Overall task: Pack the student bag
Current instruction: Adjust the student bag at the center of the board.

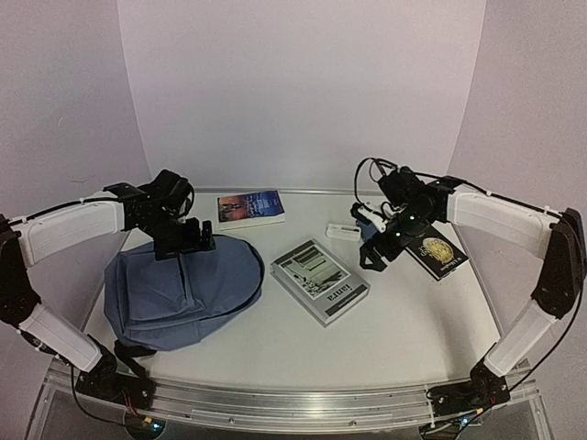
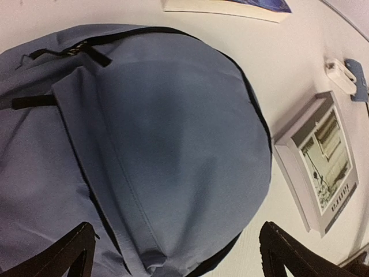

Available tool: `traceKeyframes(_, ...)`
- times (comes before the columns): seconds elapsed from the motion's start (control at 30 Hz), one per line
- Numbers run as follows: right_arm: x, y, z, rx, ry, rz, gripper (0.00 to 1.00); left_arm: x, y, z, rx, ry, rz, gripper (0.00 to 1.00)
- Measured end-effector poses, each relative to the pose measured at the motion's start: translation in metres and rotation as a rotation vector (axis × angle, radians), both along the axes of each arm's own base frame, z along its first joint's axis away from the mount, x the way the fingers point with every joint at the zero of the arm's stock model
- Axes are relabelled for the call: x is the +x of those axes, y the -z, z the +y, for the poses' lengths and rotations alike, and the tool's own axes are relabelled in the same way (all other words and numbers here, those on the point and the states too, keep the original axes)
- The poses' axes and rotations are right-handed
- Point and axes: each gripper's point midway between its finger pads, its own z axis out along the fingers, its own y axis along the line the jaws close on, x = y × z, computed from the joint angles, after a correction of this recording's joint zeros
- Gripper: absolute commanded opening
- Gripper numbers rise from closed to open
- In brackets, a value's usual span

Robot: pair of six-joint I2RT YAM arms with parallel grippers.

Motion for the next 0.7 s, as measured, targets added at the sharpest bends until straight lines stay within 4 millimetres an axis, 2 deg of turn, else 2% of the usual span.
traceKeyframes(0.1,0.011,-0.003,0.036,-0.025,-0.064,-0.033,0.98,0.004,0.002,0.022,0.0,-0.101,0.01,1.0)
traceKeyframes(0.2,0.028,-0.008,0.087,-0.041,-0.123,-0.102,0.98,0.004,0.002,0.05,-0.03,-0.21,0.007,1.0)
traceKeyframes(0.27,0.033,-0.006,0.117,-0.055,-0.159,-0.143,0.98,0.003,0.002,0.065,-0.046,-0.268,0.001,1.0)
traceKeyframes(0.33,0.037,-0.003,0.151,-0.075,-0.193,-0.189,0.98,0.004,0.001,0.07,-0.054,-0.294,-0.003,1.0)
traceKeyframes(0.47,0.047,0.014,0.204,-0.099,-0.224,-0.26,0.98,0.011,0.008,0.067,-0.048,-0.293,0.011,1.0)
traceKeyframes(0.57,0.062,0.038,0.221,-0.14,-0.22,-0.284,0.98,0.019,0.017,0.063,-0.044,-0.29,0.033,1.0)
traceKeyframes(0.7,0.082,0.073,0.22,-0.216,-0.2,-0.298,0.98,0.024,0.027,0.057,-0.052,-0.281,0.054,1.0)
